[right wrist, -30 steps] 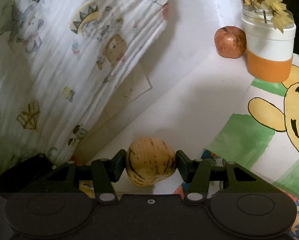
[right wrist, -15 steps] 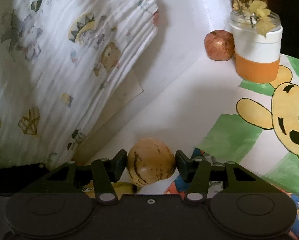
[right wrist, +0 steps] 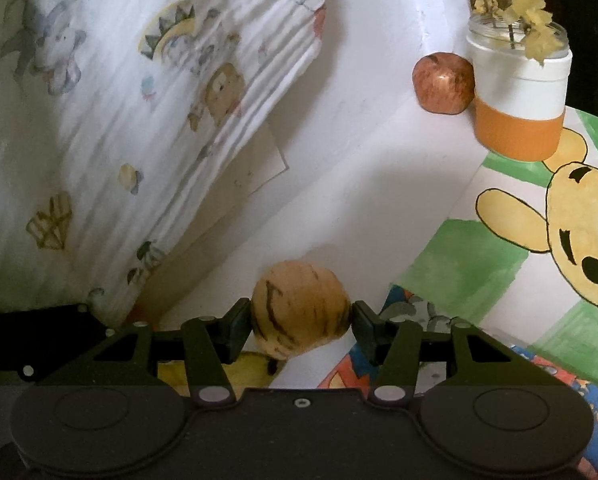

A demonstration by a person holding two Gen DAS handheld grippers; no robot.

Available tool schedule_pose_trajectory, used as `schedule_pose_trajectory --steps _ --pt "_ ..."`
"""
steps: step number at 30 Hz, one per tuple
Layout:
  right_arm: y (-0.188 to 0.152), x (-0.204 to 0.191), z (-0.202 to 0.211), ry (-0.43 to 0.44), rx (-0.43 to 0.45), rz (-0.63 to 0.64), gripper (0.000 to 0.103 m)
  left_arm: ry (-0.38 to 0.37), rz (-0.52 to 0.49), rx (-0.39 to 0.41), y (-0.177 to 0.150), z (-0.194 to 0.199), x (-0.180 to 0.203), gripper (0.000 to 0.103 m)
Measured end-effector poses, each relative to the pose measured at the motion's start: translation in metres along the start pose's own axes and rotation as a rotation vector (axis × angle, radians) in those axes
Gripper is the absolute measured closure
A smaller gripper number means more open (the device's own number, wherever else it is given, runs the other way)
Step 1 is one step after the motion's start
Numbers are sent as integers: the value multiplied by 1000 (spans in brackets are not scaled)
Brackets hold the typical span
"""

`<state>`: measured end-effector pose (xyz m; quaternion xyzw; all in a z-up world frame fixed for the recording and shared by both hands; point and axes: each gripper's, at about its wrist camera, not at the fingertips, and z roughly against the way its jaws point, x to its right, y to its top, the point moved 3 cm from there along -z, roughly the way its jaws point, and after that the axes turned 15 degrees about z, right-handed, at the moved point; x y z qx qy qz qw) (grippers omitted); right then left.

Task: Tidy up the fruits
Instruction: 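Grasp the banana stem end with the left tool while the right tool lifts the melon, then carry the banana with the left tool while the right tool carries the melon over the tray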

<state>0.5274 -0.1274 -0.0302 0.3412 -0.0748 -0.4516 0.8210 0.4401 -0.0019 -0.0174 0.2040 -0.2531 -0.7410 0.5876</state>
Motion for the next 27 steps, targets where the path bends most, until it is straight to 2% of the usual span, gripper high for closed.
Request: schedule_pose_trajectory --steps 6,10,14,18,23,27 --pt "-2 0 4 -15 26 -9 48 22 -22 -7 -1 5 4 54" --pt "-8 2 8 -24 56 -39 48 27 -18 -24 1 11 6 55" --pt "-14 5 13 -25 69 -66 48 2 -21 -34 -2 18 11 63" --pt "-18 5 20 -29 77 -83 48 4 -2 -27 -3 26 12 64" --pt "-17 -1 34 -25 97 -78 48 -45 73 -50 -3 38 9 65" --pt "-19 -5 46 -16 115 -79 48 -68 88 -60 -10 47 14 66"
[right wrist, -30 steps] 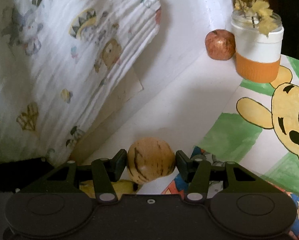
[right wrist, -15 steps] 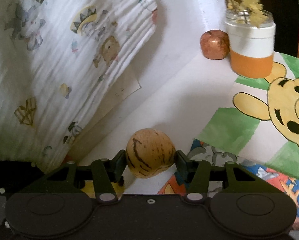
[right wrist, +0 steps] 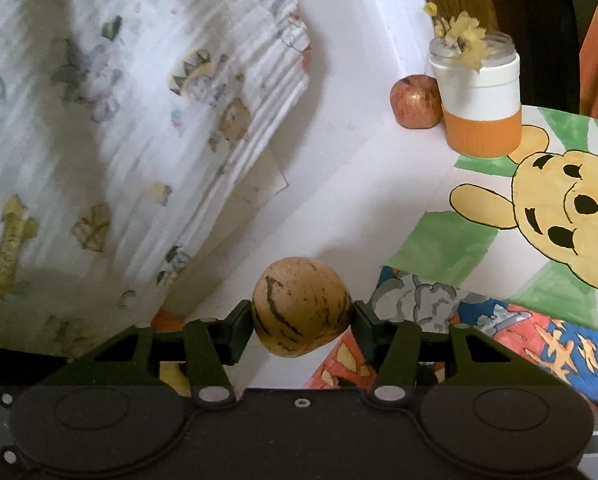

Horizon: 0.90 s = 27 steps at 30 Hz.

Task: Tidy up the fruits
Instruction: 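Carry the banana with the left tool while the right tool carries the melon over the tray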

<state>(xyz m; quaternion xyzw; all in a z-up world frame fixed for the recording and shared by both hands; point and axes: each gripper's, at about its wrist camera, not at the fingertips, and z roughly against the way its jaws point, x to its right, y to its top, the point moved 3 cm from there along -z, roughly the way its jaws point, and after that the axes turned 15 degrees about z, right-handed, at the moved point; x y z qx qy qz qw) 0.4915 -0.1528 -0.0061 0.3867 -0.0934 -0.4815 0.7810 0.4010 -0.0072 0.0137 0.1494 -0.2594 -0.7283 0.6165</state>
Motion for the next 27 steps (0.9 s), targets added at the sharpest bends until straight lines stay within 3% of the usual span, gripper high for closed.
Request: schedule_pose_trajectory --steps 12,27 --pt "-10 -6 64 6 58 -8 48 -128 155 4 -18 32 9 69" --pt "-45 -1 144 -12 93 -21 48 -49 174 96 -28 79 31 70"
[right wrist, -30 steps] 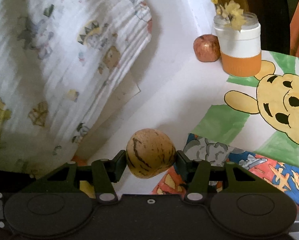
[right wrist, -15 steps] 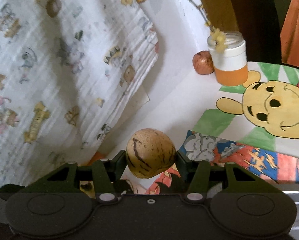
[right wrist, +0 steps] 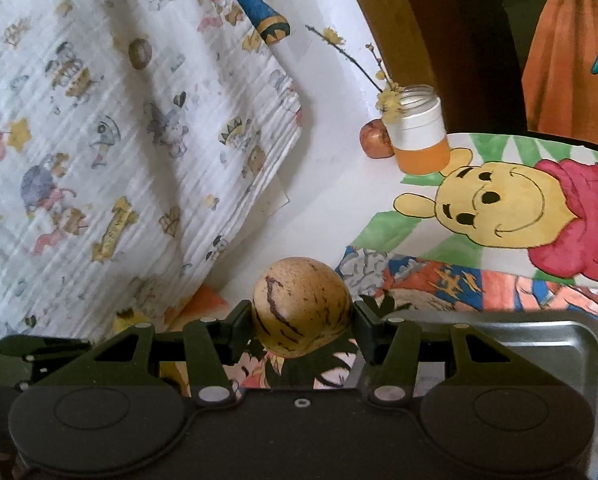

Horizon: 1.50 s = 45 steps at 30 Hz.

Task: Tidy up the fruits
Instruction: 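Carry the banana with the left tool while the right tool carries the melon over the tray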

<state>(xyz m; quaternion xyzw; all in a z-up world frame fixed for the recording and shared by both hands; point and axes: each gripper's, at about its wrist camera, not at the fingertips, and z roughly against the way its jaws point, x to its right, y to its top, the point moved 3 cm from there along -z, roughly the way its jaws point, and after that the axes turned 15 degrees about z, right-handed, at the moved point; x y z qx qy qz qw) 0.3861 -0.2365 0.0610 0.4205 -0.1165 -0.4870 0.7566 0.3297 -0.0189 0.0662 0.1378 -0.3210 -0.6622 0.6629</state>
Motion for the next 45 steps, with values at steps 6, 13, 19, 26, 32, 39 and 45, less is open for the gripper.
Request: schedule_pose_trajectory --steps 6,13,19,26,32,39,45 --pt "-11 0 32 1 20 1 48 -16 -17 28 -1 27 22 70" --pt "-24 1 70 -19 48 10 48 -59 -38 45 -9 52 54 70" --pt "-40 2 103 -46 72 25 48 -110 -55 43 -23 66 82 70" --pt "-65 1 133 -76 81 37 48 -179 -73 -5 -45 70 113 70" --pt "-94 4 151 -92 77 30 48 -224 -84 -62 -63 70 128 70" --pt "-135 8 173 -115 71 22 48 -269 -80 -128 -77 68 142 70" --pt "-168 9 186 -149 60 43 48 -289 -61 -200 -85 53 153 70"
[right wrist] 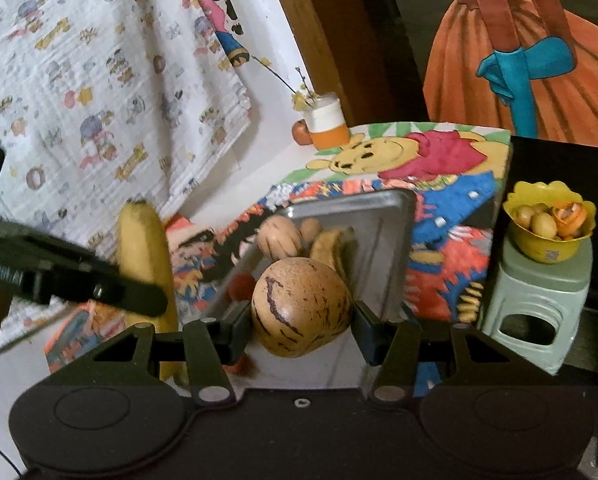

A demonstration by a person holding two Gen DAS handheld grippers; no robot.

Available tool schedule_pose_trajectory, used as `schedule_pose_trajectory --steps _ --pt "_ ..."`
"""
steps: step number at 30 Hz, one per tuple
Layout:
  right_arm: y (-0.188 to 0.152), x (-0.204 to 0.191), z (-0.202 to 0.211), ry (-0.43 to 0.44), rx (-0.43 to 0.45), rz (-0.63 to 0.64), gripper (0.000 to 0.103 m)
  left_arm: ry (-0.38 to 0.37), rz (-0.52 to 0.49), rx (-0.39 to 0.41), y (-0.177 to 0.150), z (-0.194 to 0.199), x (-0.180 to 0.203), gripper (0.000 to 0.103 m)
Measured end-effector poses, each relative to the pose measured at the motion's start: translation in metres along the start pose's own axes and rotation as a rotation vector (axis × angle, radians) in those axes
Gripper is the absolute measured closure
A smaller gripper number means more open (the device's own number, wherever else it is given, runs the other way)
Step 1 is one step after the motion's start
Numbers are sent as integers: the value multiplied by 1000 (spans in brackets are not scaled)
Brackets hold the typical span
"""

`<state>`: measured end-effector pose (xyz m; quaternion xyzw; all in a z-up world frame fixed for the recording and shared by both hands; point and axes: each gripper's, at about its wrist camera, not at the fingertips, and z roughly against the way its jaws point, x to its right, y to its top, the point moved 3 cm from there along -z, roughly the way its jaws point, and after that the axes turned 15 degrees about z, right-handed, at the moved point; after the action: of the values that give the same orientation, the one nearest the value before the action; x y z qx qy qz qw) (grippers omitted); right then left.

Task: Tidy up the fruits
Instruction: 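Carry the banana with the left tool while the right tool carries the melon over the tray, then lower the banana and the striped melon onto the tray with both tools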

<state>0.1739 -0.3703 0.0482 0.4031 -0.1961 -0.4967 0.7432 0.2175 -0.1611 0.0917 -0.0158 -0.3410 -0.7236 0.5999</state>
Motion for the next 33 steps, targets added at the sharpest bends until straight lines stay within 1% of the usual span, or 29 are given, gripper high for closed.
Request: schedule_pose_trajectory --steps 6,10,14,21,26,33 --pt "-26 -1 5 -21 -4 15 48 14 0 -39 1 -24 6 70" --pt "-36 0 5 -28 5 19 48 36 13 -61 5 -39 7 70" --pt "-40 0 4 -27 18 18 48 51 29 -85 7 -54 4 70" --pt "-41 -6 -2 -32 37 58 48 67 57 -118 10 -76 -1 70" --pt "-43 -12 -7 -56 37 126 48 69 79 -131 15 -85 -6 69" --pt "-50 -19 -12 -82 38 179 48 75 99 -137 19 -96 -11 70"
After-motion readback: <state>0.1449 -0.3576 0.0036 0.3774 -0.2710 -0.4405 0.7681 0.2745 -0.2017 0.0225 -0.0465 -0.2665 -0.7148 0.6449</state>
